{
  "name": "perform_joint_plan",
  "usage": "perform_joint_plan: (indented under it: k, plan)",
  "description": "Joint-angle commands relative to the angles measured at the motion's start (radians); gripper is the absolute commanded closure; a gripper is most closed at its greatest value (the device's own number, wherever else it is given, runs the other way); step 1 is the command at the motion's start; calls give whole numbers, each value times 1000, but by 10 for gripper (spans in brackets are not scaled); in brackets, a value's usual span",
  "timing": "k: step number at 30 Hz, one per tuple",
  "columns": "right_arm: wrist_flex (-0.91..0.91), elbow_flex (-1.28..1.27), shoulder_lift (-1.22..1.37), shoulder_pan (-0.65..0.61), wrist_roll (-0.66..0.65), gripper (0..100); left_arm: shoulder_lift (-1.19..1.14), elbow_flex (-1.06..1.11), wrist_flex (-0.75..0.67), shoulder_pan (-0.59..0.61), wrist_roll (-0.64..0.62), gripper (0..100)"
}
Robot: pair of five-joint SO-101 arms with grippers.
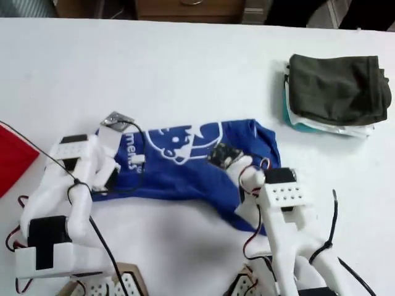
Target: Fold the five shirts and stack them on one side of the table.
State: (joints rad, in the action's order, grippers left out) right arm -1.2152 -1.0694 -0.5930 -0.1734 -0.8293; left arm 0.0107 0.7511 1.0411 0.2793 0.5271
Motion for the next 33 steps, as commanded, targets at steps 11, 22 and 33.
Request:
perform_joint_plan:
  k: [11,22,33]
  plan:
    - [-272,210,-45,-45,-61,809,-20,-28,-34,31,-3,975]
    - [-305,150,-35,-245,-78,807,-20,-28,-34,31,-3,975]
    - [42,-157,-33,-234,-155,807,-20,-28,-34,31,-3,975]
